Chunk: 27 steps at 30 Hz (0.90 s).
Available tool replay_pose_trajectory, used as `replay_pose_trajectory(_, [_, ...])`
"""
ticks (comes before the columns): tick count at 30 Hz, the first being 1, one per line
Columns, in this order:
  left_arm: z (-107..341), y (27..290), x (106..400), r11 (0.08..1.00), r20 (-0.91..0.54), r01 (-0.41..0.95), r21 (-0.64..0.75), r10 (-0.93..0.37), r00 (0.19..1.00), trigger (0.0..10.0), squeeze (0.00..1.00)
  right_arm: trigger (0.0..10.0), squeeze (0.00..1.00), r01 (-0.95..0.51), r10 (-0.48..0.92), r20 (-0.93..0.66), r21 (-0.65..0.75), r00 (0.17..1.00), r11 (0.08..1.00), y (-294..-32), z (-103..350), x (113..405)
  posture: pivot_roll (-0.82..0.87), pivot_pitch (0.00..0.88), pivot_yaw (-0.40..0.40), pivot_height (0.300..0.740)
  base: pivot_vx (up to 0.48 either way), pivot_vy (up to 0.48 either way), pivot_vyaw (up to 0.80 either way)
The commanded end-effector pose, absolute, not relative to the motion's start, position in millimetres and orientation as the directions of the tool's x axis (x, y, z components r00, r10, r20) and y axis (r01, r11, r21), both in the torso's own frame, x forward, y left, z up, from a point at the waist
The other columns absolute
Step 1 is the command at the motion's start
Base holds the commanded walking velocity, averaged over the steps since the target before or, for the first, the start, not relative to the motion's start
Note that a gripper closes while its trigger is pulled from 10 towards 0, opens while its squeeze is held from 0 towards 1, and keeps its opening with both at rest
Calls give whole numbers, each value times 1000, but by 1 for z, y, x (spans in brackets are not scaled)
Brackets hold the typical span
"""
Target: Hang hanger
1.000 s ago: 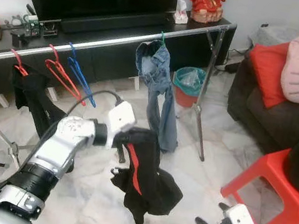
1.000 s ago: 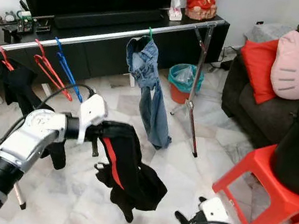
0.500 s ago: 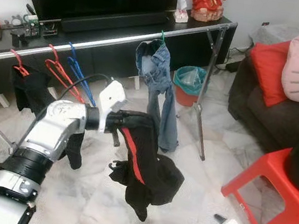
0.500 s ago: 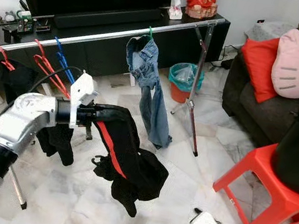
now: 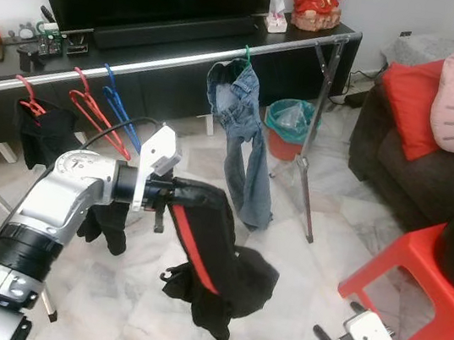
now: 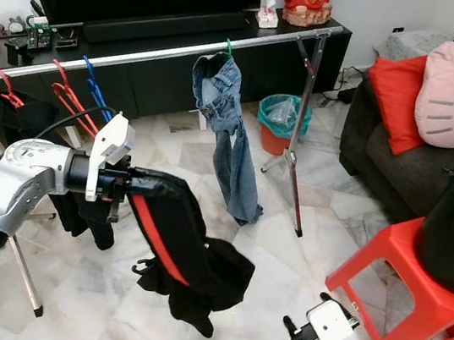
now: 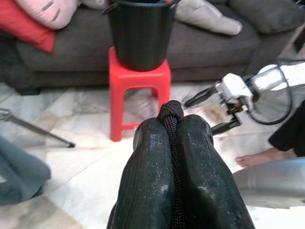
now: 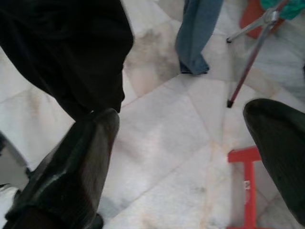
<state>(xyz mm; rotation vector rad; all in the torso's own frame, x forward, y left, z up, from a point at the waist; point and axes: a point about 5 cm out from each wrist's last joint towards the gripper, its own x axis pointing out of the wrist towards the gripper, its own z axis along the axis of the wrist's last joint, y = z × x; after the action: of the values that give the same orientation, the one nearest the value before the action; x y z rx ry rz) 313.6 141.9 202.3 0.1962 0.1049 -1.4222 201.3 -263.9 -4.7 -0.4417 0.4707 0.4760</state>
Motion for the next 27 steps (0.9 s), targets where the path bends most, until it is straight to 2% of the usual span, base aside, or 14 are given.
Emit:
replay_pose_trajectory(1, [212, 142, 309, 89, -170, 992, 89, -980, 103, 10000, 0, 10000, 0, -555, 368, -522, -263, 769, 789, -261, -6, 198, 58, 1, 126, 740, 0, 0, 0])
replay_pose_trajectory(8, [226, 139, 302, 14, -108, 998, 65, -994, 21, 10000, 0, 10000, 0, -662, 516, -529, -122, 673, 739, -249, -11, 187, 60, 0, 127, 740, 0, 0, 0])
replay_pose_trajectory(10, [228, 137, 298, -22, -105, 998, 59, -994, -16, 10000, 0, 10000, 0, -670, 540, -507, -104, 672, 735, -246, -10, 188, 60, 0, 130, 740, 0, 0, 0])
replay_pose_trajectory(20, [237, 130, 288, -92, -68, 995, 30, -994, -89, 10000, 0, 10000, 0, -681, 586, -434, -94, 684, 726, -230, -6, 202, 80, 16, 136, 740, 0, 0, 0])
replay_pose_trajectory(27, [243, 128, 285, -105, -55, 994, 26, -993, -103, 10000, 0, 10000, 0, -725, 638, -436, -48, 634, 687, -215, -12, 202, 94, 21, 138, 740, 0, 0, 0])
